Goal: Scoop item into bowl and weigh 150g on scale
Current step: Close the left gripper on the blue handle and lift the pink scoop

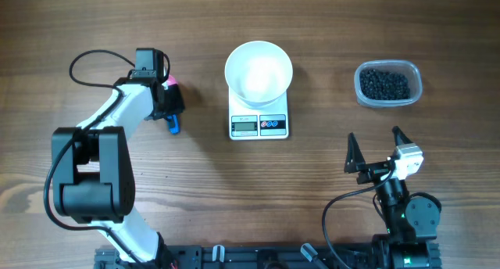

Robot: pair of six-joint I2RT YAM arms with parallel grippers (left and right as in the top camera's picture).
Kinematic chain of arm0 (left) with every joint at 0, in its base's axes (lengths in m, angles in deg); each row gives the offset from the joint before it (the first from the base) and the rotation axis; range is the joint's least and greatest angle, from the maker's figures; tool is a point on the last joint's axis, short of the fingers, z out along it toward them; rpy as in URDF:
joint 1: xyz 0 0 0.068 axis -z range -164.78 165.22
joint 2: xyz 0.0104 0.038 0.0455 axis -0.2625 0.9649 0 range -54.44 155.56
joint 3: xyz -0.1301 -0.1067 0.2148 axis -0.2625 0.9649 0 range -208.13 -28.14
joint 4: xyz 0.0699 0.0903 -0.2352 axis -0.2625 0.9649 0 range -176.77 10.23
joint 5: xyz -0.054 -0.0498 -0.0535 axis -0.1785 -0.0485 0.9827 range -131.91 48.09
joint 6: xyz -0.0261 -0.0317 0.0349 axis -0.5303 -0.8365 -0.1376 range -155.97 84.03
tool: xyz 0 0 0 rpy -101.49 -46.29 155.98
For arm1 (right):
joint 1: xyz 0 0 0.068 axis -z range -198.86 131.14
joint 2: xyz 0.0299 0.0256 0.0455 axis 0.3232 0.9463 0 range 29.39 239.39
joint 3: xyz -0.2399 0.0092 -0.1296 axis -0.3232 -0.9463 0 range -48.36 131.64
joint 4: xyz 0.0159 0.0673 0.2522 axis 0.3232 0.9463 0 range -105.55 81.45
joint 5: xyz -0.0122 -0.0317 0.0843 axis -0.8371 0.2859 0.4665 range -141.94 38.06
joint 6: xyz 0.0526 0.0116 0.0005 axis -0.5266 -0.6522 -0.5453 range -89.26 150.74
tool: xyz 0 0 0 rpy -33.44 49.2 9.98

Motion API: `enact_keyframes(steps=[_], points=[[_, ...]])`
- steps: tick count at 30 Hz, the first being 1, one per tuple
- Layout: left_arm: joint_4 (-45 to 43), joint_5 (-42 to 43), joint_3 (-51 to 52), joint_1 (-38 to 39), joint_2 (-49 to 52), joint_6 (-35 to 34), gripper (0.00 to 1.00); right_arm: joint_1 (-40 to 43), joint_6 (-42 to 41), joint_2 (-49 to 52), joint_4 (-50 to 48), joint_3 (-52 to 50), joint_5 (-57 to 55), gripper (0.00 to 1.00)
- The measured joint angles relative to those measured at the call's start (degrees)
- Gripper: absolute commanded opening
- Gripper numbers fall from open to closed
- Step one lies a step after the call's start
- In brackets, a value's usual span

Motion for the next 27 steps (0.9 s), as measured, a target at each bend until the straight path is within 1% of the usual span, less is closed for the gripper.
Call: enact_keyframes(steps=[1,4,6,7,9,10,11,12,13,14,15,16,17,18,21,23,24,25,26,27], points=[[0.02,0.0,0.0,0.0,0.0,-0.09,0.44,0.0,0.0,0.0,0.0,0.0,0.0,1.0],[0.0,0.0,0.0,0.0,0.0,0.09,0.41,0.0,0.02,0.0,0.0,0.0,0.0,1.0],[-0.02,-0.02,0.0,0.0,0.0,0.63,0.41,0.0,0.02,0.0,0.0,0.0,0.0,1.0],[0.02,-0.04,0.0,0.0,0.0,0.85,0.44,0.0,0.0,0.0,0.0,0.0,0.0,1.0],[0.5,-0.04,-0.02,0.0,0.0,1.09,0.59,0.0,0.0,0.0,0.0,0.0,0.0,1.0],[1.14,-0.07,-0.02,0.0,0.0,1.51,0.64,0.0,0.0,0.0,0.0,0.0,0.0,1.0],[1.55,-0.13,-0.07,0.0,0.0,1.64,0.64,0.0,0.02,0.0,0.0,0.0,0.0,1.0],[1.88,-0.24,-0.09,0.0,0.0,2.38,0.63,0.0,0.02,0.0,0.0,0.0,0.0,1.0],[2.16,-0.26,-0.2,0.0,0.0,2.93,0.58,0.0,0.0,0.0,0.0,0.0,0.0,1.0],[2.19,-0.28,-0.2,0.0,0.0,3.32,0.5,0.0,0.0,0.0,0.0,0.0,0.0,1.0],[2.19,-0.44,-0.2,0.0,0.0,3.78,0.35,0.0,0.02,0.0,0.0,0.0,0.0,1.0],[2.21,-0.52,-0.2,0.0,0.0,4.7,0.26,0.0,0.0,0.0,0.0,0.0,0.0,1.0],[2.19,-0.68,-0.2,0.0,0.0,4.66,0.3,0.0,0.0,0.0,0.0,0.0,0.0,1.0],[2.14,-0.96,-0.2,0.0,0.0,5.38,0.41,0.0,0.0,0.0,0.0,0.0,0.0,1.0],[2.71,-1.18,-0.2,0.11,0.0,4.76,0.52,0.0,0.0,0.0,0.0,0.0,0.0,1.0],[3.5,-1.42,-0.2,0.33,0.0,4.63,0.84,0.0,0.0,0.0,0.0,0.0,0.0,1.0],[3.69,-1.51,-0.24,0.63,0.0,4.74,0.93,0.0,0.0,0.0,0.0,0.0,0.0,1.0],[3.72,-1.53,-0.26,0.81,0.0,4.94,0.92,0.0,0.0,0.0,0.0,0.0,0.0,1.0],[3.65,-1.49,-0.31,0.94,0.0,4.85,0.8,0.0,0.0,0.0,0.0,0.0,0.0,1.0],[3.3,-1.53,-0.31,1.03,0.0,4.72,0.64,0.0,0.0,0.0,0.0,0.0,0.0,1.0]])
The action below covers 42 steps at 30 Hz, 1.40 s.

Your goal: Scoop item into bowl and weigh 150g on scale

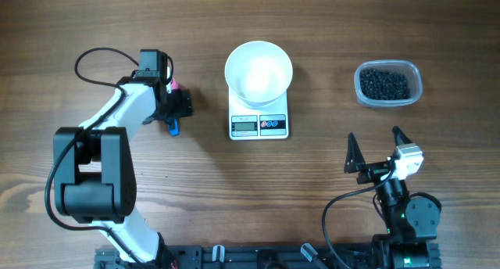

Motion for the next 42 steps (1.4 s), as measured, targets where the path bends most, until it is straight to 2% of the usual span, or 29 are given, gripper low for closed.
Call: enact_keyframes(steps=[2,4,9,22,25,28,35,42], points=[[-0.35,-0.02,0.0,0.0,0.0,-0.11,0.46,0.0,0.02,0.0,0.0,0.0,0.0,1.0],[-0.55,-0.02,0.0,0.0,0.0,-0.15,0.32,0.0,0.0,0.0,0.0,0.0,0.0,1.0],[0.0,-1.07,-0.31,0.0,0.0,0.04,0.22,0.0,0.0,0.0,0.0,0.0,0.0,1.0],[0.31,-1.97,-0.52,0.0,-0.81,-2.25,0.17,0.0,0.0,0.0,0.0,0.0,0.0,1.0],[0.68,-1.95,-0.52,0.0,-5.33,-4.74,0.1,0.0,0.02,0.0,0.0,0.0,0.0,1.0],[0.87,-1.51,-0.52,0.0,-11.43,-7.67,0.09,0.0,0.02,0.0,0.0,0.0,0.0,1.0],[1.66,9.4,-0.63,0.0,-24.44,-13.27,0.08,0.0,0.02,0.0,0.0,0.0,-0.13,1.0],[1.95,12.26,-0.63,0.0,-25.55,-14.62,0.08,0.0,0.02,0.0,0.0,0.0,-0.13,1.0]])
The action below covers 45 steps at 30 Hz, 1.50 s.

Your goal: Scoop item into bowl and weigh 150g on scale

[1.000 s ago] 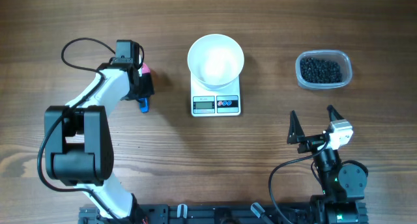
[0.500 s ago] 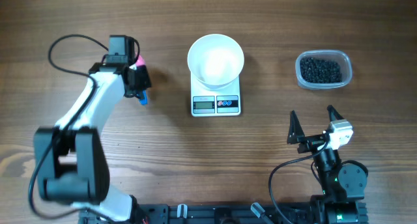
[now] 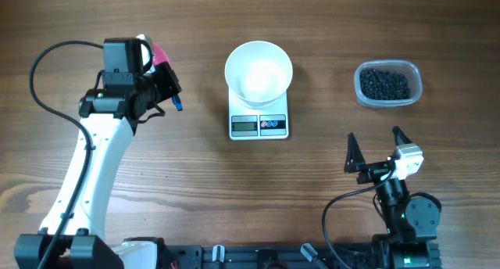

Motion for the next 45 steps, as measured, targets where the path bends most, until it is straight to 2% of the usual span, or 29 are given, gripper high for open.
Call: enact_keyframes(steps=[22,34,36,39,41,45], points=[[-0.02,0.2,0.0,0.0,0.0,-0.02,0.11,0.0,0.0,0.0,0.0,0.0,0.0,1.0],[1.09,0.96,0.0,-0.83,0.0,-1.27,0.09,0.0,-0.15,0.0,-0.57,0.0,0.0,1.0],[1.09,2.54,0.0,-0.83,0.0,-1.68,0.09,0.0,-2.03,0.0,-0.81,0.0,0.24,1.0],[0.72,8.98,0.0,-0.83,0.0,-2.16,0.08,0.0,-11.13,0.0,-1.92,0.0,0.66,1.0],[0.0,11.21,0.0,-0.81,0.0,-2.36,0.11,0.0,-14.4,0.0,-0.74,0.0,0.7,1.0],[0.04,6.27,0.0,-0.76,0.13,1.14,0.15,0.0,-18.23,0.26,-0.26,0.0,1.33,1.0]])
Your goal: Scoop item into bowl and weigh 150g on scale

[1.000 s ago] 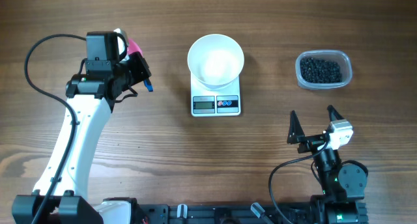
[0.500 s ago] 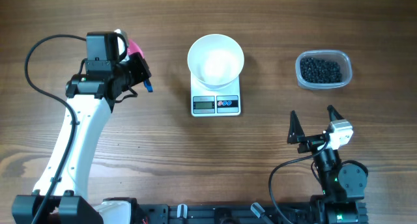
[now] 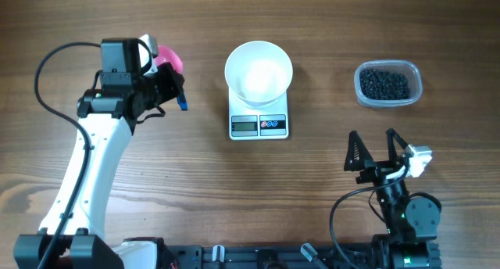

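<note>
My left gripper (image 3: 169,86) is shut on the scoop, whose pink cup (image 3: 167,59) points to the far side and whose blue handle tip (image 3: 183,105) sticks out toward the near side. It hangs left of the white bowl (image 3: 258,72), which stands empty on the white scale (image 3: 258,125). A clear tub of dark beads (image 3: 388,83) sits at the far right. Near the front edge, below the tub, my right gripper (image 3: 372,153) is open and holds nothing.
The wooden table (image 3: 234,191) carries only the scale, the bowl and the tub. A black cable loops from the left arm (image 3: 86,163) out toward the left edge. The arm bases stand along the near edge.
The left gripper with the scoop has shifted slightly right, toward the bowl. The right wrist has turned, so its fingers appear closer together in the overhead view.
At first my left gripper was down at the scoop lying on the table left of the scale. It then sat closed around the scoop there. Later the arm was raised with the scoop in its grip, and it now holds it beside the bowl.
</note>
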Robot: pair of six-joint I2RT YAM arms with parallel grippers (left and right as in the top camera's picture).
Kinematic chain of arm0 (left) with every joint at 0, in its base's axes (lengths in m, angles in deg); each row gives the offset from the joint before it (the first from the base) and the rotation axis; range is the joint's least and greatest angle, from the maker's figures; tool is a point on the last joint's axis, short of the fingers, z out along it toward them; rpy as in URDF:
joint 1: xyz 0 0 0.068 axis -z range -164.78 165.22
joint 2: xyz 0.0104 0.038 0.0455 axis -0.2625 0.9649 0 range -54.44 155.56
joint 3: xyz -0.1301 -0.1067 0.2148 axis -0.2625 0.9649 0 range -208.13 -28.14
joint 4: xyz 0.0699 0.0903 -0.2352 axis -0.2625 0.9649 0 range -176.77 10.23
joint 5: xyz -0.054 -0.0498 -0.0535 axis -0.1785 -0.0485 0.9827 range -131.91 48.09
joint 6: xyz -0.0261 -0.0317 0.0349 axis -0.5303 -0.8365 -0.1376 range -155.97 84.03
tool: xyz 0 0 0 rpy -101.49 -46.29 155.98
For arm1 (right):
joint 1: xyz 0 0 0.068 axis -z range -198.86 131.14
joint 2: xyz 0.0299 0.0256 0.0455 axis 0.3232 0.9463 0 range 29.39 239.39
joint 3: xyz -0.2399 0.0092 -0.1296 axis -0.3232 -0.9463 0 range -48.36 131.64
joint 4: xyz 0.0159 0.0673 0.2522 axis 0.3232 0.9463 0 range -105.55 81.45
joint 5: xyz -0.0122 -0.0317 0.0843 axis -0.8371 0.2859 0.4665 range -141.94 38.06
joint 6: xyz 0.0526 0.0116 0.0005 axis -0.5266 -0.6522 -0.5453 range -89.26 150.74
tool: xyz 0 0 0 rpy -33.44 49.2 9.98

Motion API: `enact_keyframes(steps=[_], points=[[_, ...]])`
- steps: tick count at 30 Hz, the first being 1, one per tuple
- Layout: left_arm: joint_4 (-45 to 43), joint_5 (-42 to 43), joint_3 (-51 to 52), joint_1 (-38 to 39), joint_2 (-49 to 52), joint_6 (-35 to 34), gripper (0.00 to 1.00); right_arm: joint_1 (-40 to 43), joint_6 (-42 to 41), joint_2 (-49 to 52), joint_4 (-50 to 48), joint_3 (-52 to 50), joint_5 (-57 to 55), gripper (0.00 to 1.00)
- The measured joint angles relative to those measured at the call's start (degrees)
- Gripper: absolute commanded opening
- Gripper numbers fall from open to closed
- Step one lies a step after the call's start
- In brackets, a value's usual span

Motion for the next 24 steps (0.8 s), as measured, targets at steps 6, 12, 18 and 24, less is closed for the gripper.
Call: enact_keyframes(steps=[6,12,18,24], points=[[-0.35,-3.72,2.08,0.39,8.17,4.42,0.15,0.0,-2.16,5.81,0.0,0.0,1.31,1.0],[-2.8,-3.85,2.82,0.44,18.25,4.87,0.53,0.0,-12.41,14.08,0.0,0.0,1.51,1.0],[-2.16,-7.93,2.82,0.44,18.56,5.79,0.73,0.0,-17.62,19.69,-0.02,0.0,1.77,1.0],[2.03,-13.49,2.4,0.85,18.58,3.58,0.86,-0.04,-9.27,20.46,-5.09,3.34,10.34,1.0]])
